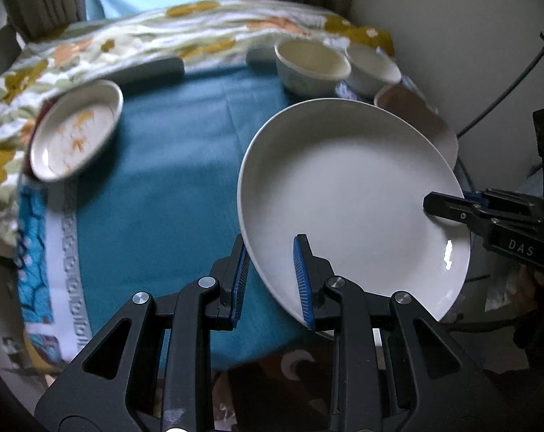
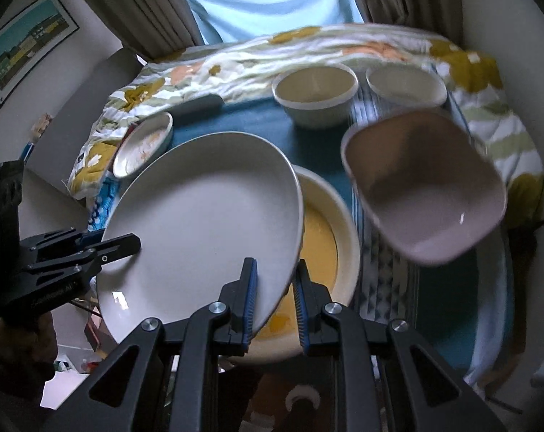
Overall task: Organize plates and bowls
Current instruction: 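Lift the white plate with both grippers and carry it over the yellow bear plate, then lower the white plate onto the yellow bear plate and open both grippers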
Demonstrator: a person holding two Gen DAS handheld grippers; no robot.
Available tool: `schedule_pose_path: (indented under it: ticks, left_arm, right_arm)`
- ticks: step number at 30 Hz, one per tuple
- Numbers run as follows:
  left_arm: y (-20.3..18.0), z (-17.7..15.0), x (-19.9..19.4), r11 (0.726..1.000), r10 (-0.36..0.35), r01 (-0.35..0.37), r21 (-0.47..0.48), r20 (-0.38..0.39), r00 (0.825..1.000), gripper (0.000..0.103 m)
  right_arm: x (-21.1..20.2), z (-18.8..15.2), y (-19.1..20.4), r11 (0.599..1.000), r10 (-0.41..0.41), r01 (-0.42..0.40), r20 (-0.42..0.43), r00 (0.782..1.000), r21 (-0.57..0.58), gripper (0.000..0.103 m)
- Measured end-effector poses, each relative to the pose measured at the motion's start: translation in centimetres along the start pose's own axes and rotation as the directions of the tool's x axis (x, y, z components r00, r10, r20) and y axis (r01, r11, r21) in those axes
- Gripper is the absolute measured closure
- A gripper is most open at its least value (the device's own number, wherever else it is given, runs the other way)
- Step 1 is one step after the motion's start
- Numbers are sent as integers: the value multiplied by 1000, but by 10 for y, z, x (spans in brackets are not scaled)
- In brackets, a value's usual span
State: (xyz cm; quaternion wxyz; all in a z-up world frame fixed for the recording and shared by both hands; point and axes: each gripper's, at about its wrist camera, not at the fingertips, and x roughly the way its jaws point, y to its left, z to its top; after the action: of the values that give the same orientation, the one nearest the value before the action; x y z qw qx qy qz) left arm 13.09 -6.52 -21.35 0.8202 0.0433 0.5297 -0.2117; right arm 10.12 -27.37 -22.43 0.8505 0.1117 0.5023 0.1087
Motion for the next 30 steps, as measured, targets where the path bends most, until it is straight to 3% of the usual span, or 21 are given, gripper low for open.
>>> schedule_pose_path:
  ticks: [6, 12, 30]
  left_arm:
    - [-11, -9, 35, 1000, -22, 22, 3, -56, 998, 81]
    - [-27, -13, 58, 998, -2, 8, 64, -88, 996, 81]
    - [-29, 9, 77, 991, 90, -81, 105, -89, 992, 81]
  right_arm:
    - [9, -16, -19, 999, -11, 11, -2, 1000, 38, 85]
    - [13, -20, -33, 997, -26, 24, 27, 999, 71, 85]
    - [27, -13, -43, 998, -34, 32, 38, 999, 51, 85]
